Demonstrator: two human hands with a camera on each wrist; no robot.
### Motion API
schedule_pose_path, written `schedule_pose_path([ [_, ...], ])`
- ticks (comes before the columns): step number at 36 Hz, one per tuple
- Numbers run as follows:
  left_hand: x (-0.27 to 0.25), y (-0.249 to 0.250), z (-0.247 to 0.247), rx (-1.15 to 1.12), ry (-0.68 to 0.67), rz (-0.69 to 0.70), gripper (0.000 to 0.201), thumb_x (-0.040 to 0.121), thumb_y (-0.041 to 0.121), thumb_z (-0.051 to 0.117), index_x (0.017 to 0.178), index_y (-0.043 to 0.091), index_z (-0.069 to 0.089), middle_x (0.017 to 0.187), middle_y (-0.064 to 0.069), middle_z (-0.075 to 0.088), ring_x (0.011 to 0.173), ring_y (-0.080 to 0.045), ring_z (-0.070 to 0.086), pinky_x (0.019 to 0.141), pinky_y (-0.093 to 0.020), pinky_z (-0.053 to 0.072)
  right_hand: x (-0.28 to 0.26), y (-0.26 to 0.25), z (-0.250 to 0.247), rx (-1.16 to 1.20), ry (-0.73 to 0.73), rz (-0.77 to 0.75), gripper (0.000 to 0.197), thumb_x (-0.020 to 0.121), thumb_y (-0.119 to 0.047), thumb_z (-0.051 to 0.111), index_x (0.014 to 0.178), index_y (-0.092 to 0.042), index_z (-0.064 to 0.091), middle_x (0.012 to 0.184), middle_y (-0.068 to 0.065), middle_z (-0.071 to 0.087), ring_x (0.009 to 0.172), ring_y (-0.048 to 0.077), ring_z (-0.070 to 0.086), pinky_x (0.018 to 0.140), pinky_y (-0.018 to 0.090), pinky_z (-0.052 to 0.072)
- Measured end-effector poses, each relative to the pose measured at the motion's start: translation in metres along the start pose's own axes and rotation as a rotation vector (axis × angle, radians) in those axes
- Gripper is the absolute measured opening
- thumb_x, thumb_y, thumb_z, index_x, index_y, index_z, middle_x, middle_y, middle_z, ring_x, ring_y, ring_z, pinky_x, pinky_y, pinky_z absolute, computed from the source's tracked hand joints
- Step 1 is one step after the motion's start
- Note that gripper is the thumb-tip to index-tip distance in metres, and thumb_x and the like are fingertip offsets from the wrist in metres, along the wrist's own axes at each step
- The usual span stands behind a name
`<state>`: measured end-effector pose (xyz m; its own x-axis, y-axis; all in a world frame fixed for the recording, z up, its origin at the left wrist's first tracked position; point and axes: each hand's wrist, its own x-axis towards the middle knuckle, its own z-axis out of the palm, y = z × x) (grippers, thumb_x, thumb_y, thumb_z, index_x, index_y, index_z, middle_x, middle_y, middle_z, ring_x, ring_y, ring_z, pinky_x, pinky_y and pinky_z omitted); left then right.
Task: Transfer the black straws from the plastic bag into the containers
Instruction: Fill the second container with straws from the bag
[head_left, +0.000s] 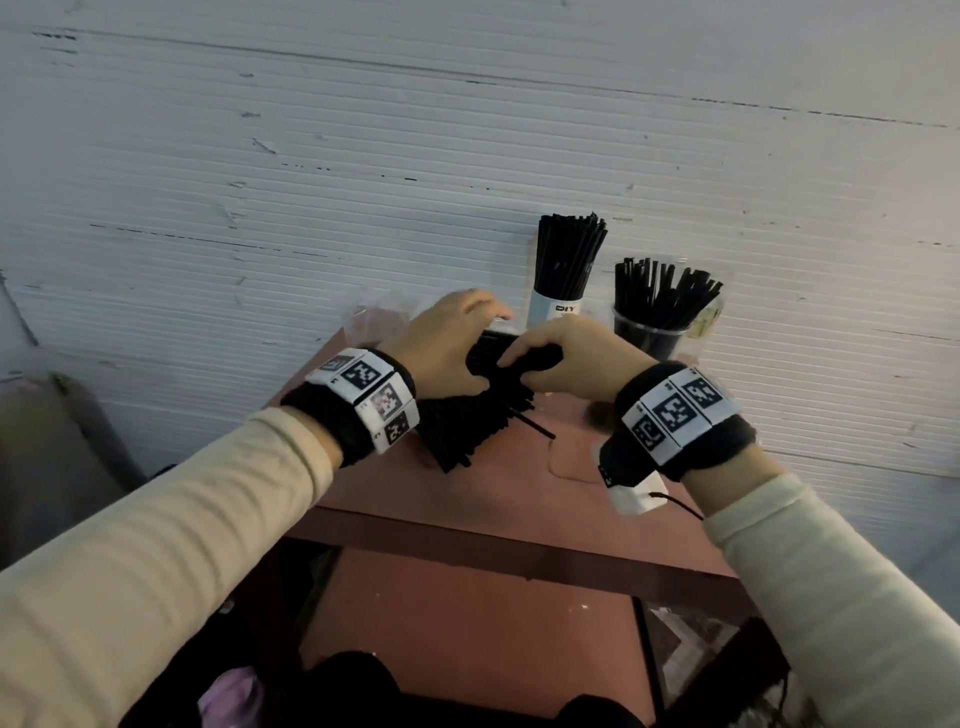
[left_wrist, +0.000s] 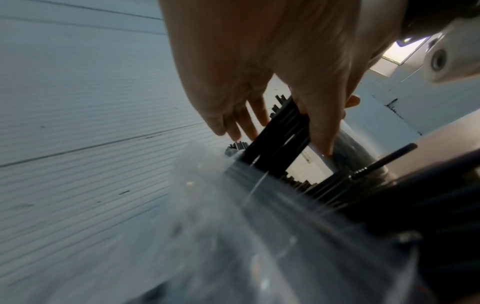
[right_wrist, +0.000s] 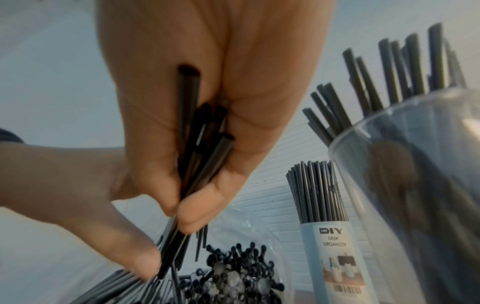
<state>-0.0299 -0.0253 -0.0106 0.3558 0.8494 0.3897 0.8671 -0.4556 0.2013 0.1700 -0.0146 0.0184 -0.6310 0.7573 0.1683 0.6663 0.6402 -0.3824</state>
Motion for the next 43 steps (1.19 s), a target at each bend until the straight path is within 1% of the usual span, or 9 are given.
schedule_pose_path([
  [5,0.020,0.023,0.016,-0.026,-0.165,0.003,0.058,0.068,0.028,0.081,0.118,0.022,0.052,0.106,0.008,0.057,0.101,-0.018,0.057,0.085,-0.034,0.049,-0.017,0.002,-0.007,-0.034,-0.005,-0.051,0.032,0.082,-0.012,0.069,0.108,-0.030,0.072,0.088,-0.009,0.064,0.074,0.001,0.055,0.068,0.008,0.041],
  [9,0.025,0.035,0.026,-0.047,-0.182,0.007,0.047,0.071,0.029,0.081,0.107,0.022,0.051,0.097,0.005,0.063,0.089,-0.016,0.060,0.063,-0.018,0.038,-0.025,0.011,-0.004,0.000,-0.028,-0.056,0.032,0.081,-0.011,0.070,0.108,-0.029,0.072,0.097,-0.009,0.066,0.086,0.005,0.058,0.077,0.007,0.042],
  [14,0.028,0.038,0.029,-0.065,-0.293,-0.007,0.045,0.076,0.031,0.081,0.111,0.013,0.061,0.105,0.001,0.065,0.097,-0.017,0.059,0.082,-0.025,0.041,-0.028,0.023,0.003,0.016,-0.041,-0.065,0.034,0.081,-0.010,0.071,0.111,-0.027,0.071,0.092,-0.012,0.060,0.080,-0.001,0.053,0.072,0.000,0.037],
  [22,0.032,0.038,0.030,0.019,-0.392,-0.002,0.057,0.071,0.032,0.085,0.119,0.013,0.059,0.106,0.004,0.062,0.100,-0.015,0.057,0.084,-0.022,0.039,-0.026,0.035,0.009,0.059,-0.078,-0.093,0.037,0.080,-0.008,0.072,0.112,-0.028,0.071,0.097,-0.008,0.065,0.087,0.005,0.060,0.084,0.019,0.047],
  [28,0.030,0.035,0.036,0.046,-0.268,0.011,0.021,0.082,0.020,0.072,0.099,0.010,0.063,0.096,-0.002,0.066,0.087,-0.016,0.057,0.074,-0.022,0.036,-0.029,0.039,0.006,0.075,-0.050,-0.069,0.037,0.081,-0.009,0.072,0.112,-0.029,0.070,0.093,-0.019,0.058,0.079,-0.011,0.053,0.074,0.007,0.037],
  [33,0.031,0.039,0.029,-0.059,-0.143,0.014,0.025,0.090,0.030,0.067,0.099,0.007,0.064,0.092,-0.003,0.068,0.087,-0.021,0.063,0.073,-0.024,0.040,-0.038,0.035,-0.013,0.136,-0.001,-0.088,0.043,0.082,-0.015,0.073,0.120,-0.034,0.066,0.115,-0.013,0.066,0.104,0.001,0.060,0.095,0.020,0.044],
  [36,0.034,0.042,0.020,-0.163,-0.080,0.020,0.030,0.091,0.040,0.063,0.107,0.015,0.065,0.092,-0.002,0.071,0.084,-0.018,0.065,0.080,-0.031,0.050,-0.048,0.025,-0.037,0.181,0.145,-0.124,0.040,0.086,-0.019,0.071,0.124,-0.028,0.064,0.112,-0.022,0.062,0.104,-0.012,0.055,0.094,0.008,0.039],
  [40,0.040,0.060,0.003,-0.337,-0.012,-0.016,0.025,0.092,0.038,0.066,0.095,0.013,0.064,0.083,-0.001,0.069,0.073,-0.010,0.063,0.065,-0.014,0.043,-0.060,0.005,-0.068,0.253,0.355,-0.149,0.034,0.090,-0.028,0.066,0.124,-0.031,0.063,0.124,-0.016,0.061,0.117,-0.003,0.053,0.104,0.027,0.042],
  [43,0.048,0.077,-0.006,-0.536,0.023,-0.047,0.030,0.092,0.032,0.067,0.097,0.003,0.063,0.087,-0.015,0.069,0.067,-0.008,0.060,0.059,-0.008,0.044,-0.067,-0.013,-0.088,0.357,0.448,-0.222,0.029,0.093,-0.026,0.058,0.122,-0.024,0.063,0.122,-0.005,0.064,0.112,0.006,0.058,0.100,0.027,0.046],
])
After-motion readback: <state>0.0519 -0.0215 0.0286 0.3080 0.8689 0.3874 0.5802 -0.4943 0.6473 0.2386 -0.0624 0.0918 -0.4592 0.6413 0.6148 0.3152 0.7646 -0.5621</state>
